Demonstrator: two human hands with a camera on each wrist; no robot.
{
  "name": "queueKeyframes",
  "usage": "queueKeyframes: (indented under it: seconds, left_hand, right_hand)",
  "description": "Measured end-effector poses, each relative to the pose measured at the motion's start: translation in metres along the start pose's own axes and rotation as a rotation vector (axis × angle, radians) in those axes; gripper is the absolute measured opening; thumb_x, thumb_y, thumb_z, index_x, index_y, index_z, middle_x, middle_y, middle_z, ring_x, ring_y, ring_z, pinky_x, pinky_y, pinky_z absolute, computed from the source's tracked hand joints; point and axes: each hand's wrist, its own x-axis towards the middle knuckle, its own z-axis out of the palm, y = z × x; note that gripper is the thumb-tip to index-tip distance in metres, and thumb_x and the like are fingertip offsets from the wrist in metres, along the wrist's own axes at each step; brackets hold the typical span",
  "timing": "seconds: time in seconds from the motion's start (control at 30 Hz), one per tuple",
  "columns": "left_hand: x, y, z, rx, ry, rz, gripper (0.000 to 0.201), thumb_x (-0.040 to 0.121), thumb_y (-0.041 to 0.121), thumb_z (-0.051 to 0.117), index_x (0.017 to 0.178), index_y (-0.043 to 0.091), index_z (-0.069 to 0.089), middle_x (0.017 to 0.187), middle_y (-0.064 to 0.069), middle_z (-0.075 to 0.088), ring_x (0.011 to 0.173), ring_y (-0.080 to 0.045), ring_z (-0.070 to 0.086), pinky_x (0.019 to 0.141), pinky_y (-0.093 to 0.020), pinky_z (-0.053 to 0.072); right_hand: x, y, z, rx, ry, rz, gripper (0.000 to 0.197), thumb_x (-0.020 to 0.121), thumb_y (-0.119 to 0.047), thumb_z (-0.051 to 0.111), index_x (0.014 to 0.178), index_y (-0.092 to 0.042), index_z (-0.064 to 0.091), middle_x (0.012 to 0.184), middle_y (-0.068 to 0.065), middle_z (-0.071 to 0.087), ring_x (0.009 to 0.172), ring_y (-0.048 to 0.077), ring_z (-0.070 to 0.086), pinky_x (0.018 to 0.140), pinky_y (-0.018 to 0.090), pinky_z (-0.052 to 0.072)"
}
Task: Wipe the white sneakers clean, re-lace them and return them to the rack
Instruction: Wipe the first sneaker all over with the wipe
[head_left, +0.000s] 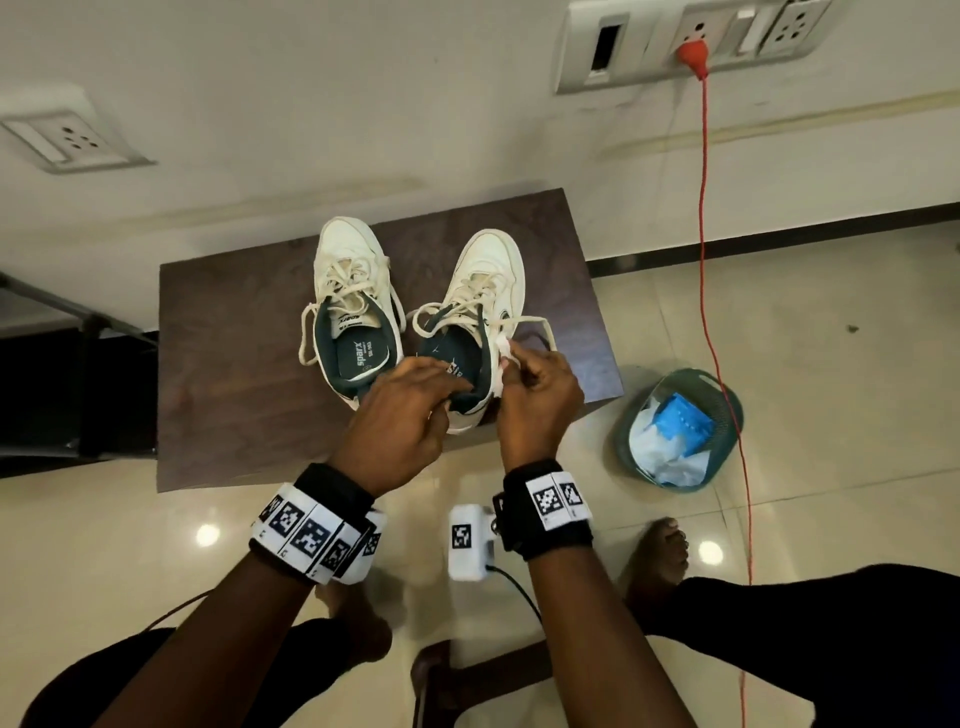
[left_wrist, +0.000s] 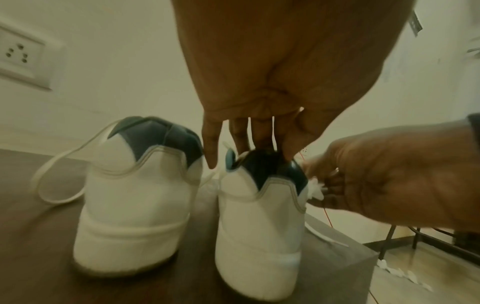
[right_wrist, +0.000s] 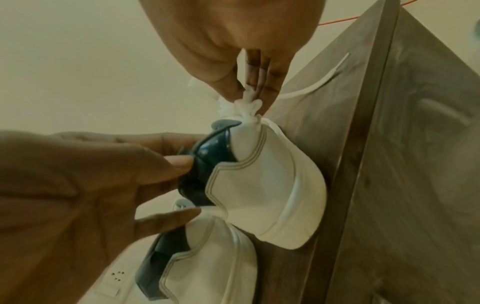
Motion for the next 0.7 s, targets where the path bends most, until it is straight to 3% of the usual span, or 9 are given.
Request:
queueKeyframes:
  seconds: [0.13,0.2,0.27,0.33,0.4,0.5,0.6,0.7]
  left_hand:
    - [0.029,0.043,-0.043,0.204,0.060,-0.070,0.044,0.071,0.017,0.061,0.112,0.028,0.074,0.106,0.008,0.073,0.105,-0.021,0.061,0.092,-0.046,0.042]
    - [0.059,0.062,-0.054,0.278,0.057,-0.077,0.040,0.076,0.019,0.065,0.114,0.028,0.073,0.105,0.003,0.074,0.103,-0.025,0.063,0.089,-0.043,0.045]
    - [0.097,0.069,-0.050,0.363,-0.055,-0.102,0.041,0.082,0.029,0.071,0.122,0.028,0.068,0.115,0.000,0.072,0.110,-0.027,0.064,0.090,-0.042,0.051]
    - [0.129,0.076,-0.036,0.478,-0.264,-0.131,0.050,0.080,0.041,0.078,0.125,0.024,0.063,0.120,-0.002,0.069,0.115,-0.028,0.063,0.091,-0.044,0.053]
    - [0.146,0.078,-0.024,0.531,-0.409,-0.145,0.057,0.073,0.044,0.085,0.119,0.018,0.064,0.113,-0.006,0.069,0.110,-0.029,0.063,0.086,-0.043,0.055]
    - [0.155,0.077,-0.015,0.527,-0.501,-0.162,0.058,0.062,0.042,0.091,0.109,0.017,0.070,0.101,-0.004,0.070,0.101,-0.027,0.065,0.085,-0.042,0.057]
    - [0.156,0.073,-0.025,0.393,-0.435,-0.155,0.035,0.069,0.041,0.087,0.098,0.024,0.077,0.088,0.006,0.069,0.096,-0.020,0.067,0.081,-0.034,0.055]
    - [0.150,0.068,-0.056,0.100,-0.187,-0.204,0.015,0.081,0.037,0.076,0.085,0.024,0.080,0.081,0.008,0.073,0.084,-0.016,0.070,0.077,-0.029,0.053]
  right_hand:
    - [-0.009,0.011,-0.023,0.003,-0.012,0.100,0.021,0.082,0.003,0.076,0.099,-0.008,0.080,0.088,-0.003,0.069,0.077,0.007,0.064,0.074,0.000,0.042]
    - [-0.019,0.021,-0.036,0.049,-0.016,0.195,0.021,0.081,0.001,0.077,0.099,-0.010,0.080,0.087,-0.005,0.071,0.079,0.010,0.068,0.078,0.008,0.050]
    - [-0.027,0.026,-0.039,0.119,-0.028,0.290,0.023,0.081,-0.001,0.079,0.098,-0.016,0.081,0.087,-0.007,0.075,0.082,0.009,0.071,0.081,0.022,0.056]
    - [-0.032,0.028,-0.044,0.183,-0.027,0.361,0.025,0.080,0.000,0.079,0.093,-0.022,0.080,0.081,-0.014,0.075,0.079,0.007,0.072,0.078,0.026,0.057]
    - [-0.034,0.030,-0.048,0.216,-0.018,0.412,0.027,0.079,0.001,0.080,0.090,-0.025,0.080,0.079,-0.012,0.075,0.077,0.013,0.073,0.077,0.032,0.059]
    - [-0.029,0.033,-0.060,0.257,-0.011,0.446,0.024,0.078,0.003,0.079,0.093,-0.015,0.081,0.082,-0.004,0.077,0.077,0.018,0.073,0.080,0.036,0.059]
    - [-0.022,0.033,-0.070,0.287,-0.018,0.455,0.022,0.079,0.006,0.078,0.098,-0.005,0.079,0.086,0.005,0.076,0.073,0.011,0.070,0.074,0.026,0.056]
    - [-0.017,0.033,-0.076,0.300,-0.037,0.441,0.022,0.080,0.006,0.078,0.099,-0.004,0.078,0.086,0.006,0.075,0.068,-0.001,0.067,0.067,0.013,0.052]
